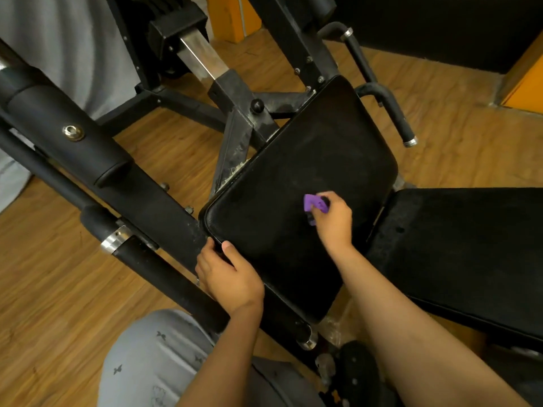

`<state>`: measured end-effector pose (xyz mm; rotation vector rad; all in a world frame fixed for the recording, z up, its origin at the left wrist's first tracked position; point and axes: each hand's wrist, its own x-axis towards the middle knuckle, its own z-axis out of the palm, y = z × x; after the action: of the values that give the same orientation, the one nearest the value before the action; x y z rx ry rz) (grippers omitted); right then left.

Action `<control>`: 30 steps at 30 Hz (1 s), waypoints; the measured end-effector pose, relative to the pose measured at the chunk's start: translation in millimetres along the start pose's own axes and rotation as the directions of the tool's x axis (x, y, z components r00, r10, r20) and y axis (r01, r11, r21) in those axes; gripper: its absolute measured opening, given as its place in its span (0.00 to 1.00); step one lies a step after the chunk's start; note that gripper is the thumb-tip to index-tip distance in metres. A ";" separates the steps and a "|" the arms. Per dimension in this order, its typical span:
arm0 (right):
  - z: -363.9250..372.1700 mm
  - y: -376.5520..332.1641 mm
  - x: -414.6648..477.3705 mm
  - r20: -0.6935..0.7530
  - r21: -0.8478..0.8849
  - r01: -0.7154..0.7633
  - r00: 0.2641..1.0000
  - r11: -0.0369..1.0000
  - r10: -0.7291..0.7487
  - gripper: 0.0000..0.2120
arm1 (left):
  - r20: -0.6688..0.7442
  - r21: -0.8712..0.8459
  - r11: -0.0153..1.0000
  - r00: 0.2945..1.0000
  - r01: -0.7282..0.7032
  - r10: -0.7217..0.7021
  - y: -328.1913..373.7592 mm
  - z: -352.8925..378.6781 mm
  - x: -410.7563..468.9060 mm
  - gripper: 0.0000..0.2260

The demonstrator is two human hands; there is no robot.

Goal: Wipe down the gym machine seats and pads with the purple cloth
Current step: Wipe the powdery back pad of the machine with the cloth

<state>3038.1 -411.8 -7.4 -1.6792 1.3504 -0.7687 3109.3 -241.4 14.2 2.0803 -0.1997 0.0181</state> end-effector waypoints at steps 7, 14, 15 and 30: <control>-68.6 41.9 -7.8 -0.117 0.120 -0.328 0.933 0.937 0.341 0.07 | 0.047 0.162 0.985 0.998 -0.058 0.051 8.9 -7.7 -0.9 0.21; -86.2 49.9 -10.2 -0.080 0.234 -0.405 0.898 0.884 0.433 0.10 | 0.344 0.309 0.745 0.799 -0.592 0.493 45.3 -18.0 45.0 0.21; -82.6 48.4 -8.9 -0.079 0.241 -0.417 0.892 0.876 0.446 0.09 | 0.378 0.329 0.731 0.792 -0.598 0.479 50.2 -14.3 61.9 0.19; -5.2 -0.8 58.7 -0.181 0.203 -0.358 0.901 0.911 0.394 0.06 | 0.402 0.399 0.588 0.711 -0.703 0.577 35.6 15.2 118.9 0.18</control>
<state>3047.9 -469.9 -6.4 -1.1760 1.6541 -0.8243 3220.2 -287.8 48.7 2.4337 -1.2352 0.3121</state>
